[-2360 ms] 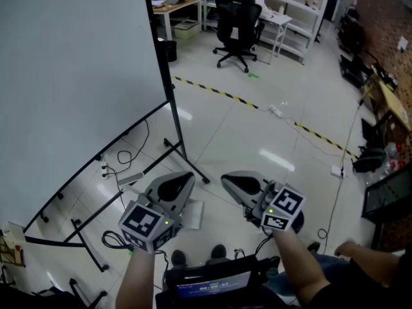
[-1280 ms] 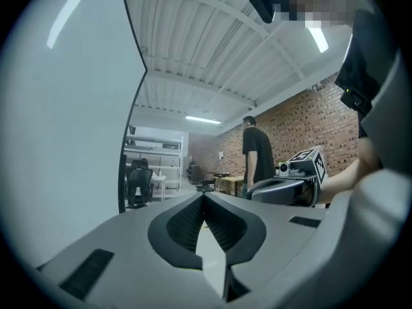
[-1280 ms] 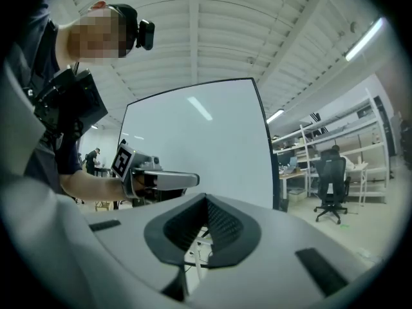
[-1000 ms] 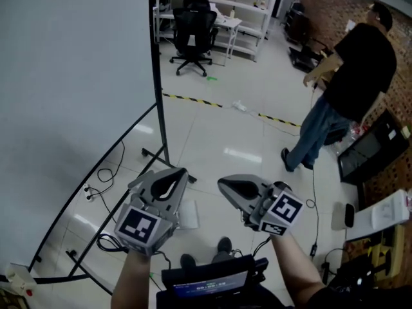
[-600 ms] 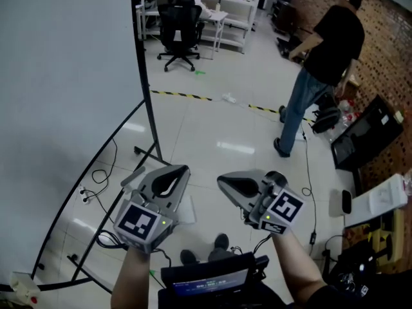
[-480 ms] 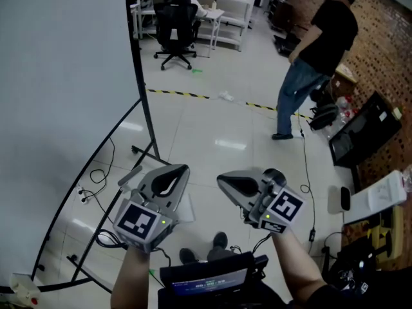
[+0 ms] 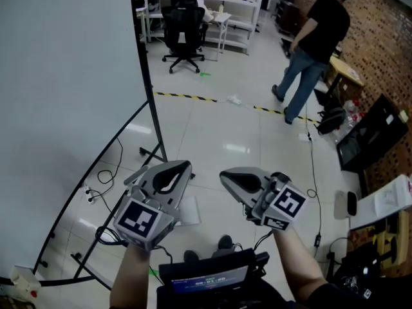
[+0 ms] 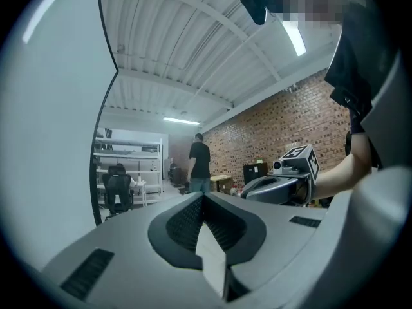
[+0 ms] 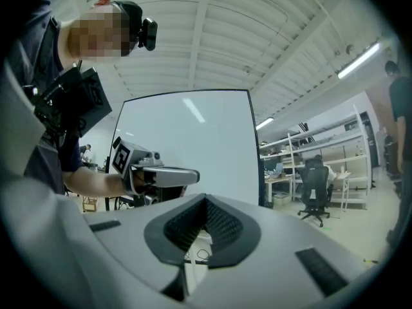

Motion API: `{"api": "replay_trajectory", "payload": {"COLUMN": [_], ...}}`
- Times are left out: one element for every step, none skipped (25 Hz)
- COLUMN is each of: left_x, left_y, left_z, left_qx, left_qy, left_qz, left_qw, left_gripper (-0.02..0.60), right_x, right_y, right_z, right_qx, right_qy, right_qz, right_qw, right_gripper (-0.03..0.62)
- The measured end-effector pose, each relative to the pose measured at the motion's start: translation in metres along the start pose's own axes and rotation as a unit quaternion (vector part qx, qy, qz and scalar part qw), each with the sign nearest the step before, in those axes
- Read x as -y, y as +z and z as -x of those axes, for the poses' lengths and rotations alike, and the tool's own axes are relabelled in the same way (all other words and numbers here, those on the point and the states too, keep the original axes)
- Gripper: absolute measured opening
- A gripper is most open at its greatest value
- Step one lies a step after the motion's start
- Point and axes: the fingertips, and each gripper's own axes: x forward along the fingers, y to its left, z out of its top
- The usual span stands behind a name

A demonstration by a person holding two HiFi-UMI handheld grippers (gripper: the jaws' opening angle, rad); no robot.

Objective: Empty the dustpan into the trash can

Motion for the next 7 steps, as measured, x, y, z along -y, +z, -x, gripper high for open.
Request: {"api": "replay_trajectory", "payload": {"left_x": [-0.002,-0.003,-0.004,-0.005,-0.007,-0.008,-0.01], "left_y": [0.002,0.003,0.003,0.004,0.004,0.005,0.005], "left_z": [0.002,0.003,0.005,0.007,0.009,0.011,0.013], "left_qx": [0.0,0.0,-0.001,-0.003,-0.004,-0.005,-0.006], "left_qy": [0.003,0.005,0.007,0.009,0.011,0.014,0.016], "left_qz": [-0.003,-0.006,-0.01,-0.013,-0.014,-0.015,-0.016], "left_qw": [1.0,1.0,0.9999,0.9999,0.9998,0.9998,0.9997], "left_gripper": [0.0,0.0,0.0,0.0,0.0,0.0,0.0], "right_x": [0.0,0.0,-0.001,-0.002,-0.003,-0.003,-0.004], "right_y": [0.0,0.0,0.001,0.001,0.002,0.002,0.002], "right_z": [-0.002,-0.005,-0.007,-0.01,-0.012,-0.015,-0.017], "right_qx": [0.0,0.0,0.0,-0.001,-0.001,-0.002,-0.002], "right_qy": [0.003,0.006,0.009,0.013,0.016,0.019,0.022], "right_qz": [0.001,0.002,0.003,0.003,0.004,0.004,0.005], "right_qw": [1.0,1.0,1.0,1.0,1.0,1.0,1.0], "right_gripper": [0.009,0.009,0.009,0.009,0.009,0.009,0.009]}}
